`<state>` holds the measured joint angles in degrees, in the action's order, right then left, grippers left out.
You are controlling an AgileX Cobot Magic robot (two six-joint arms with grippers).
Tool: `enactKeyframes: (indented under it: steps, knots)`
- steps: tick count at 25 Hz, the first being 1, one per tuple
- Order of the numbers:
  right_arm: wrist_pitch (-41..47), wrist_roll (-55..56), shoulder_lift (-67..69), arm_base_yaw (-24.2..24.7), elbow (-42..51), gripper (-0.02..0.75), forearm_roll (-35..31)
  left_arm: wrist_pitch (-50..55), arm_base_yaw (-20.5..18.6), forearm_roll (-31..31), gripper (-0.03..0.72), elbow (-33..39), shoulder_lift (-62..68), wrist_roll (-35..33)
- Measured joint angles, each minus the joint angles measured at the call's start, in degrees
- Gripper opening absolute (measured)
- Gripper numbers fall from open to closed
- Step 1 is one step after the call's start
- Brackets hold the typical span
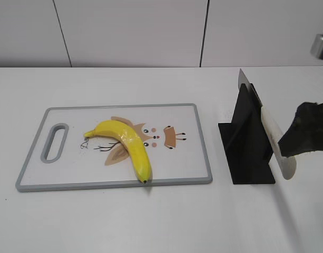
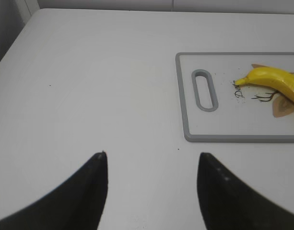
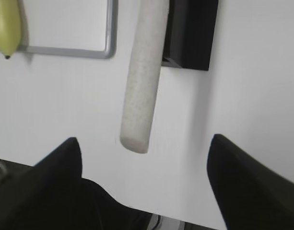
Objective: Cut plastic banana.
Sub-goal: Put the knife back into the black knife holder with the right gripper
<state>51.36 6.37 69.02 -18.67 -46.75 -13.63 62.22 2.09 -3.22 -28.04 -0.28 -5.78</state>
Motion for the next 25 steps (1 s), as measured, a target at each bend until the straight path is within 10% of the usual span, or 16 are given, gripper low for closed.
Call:
enactKeyframes:
  steps: [25]
  knots:
    - [7.97,-16.74,-68.10,0.00,17.57,0.590,2.30,0.00,0.00,0.05,0.552,0.00,0.00,0.00]
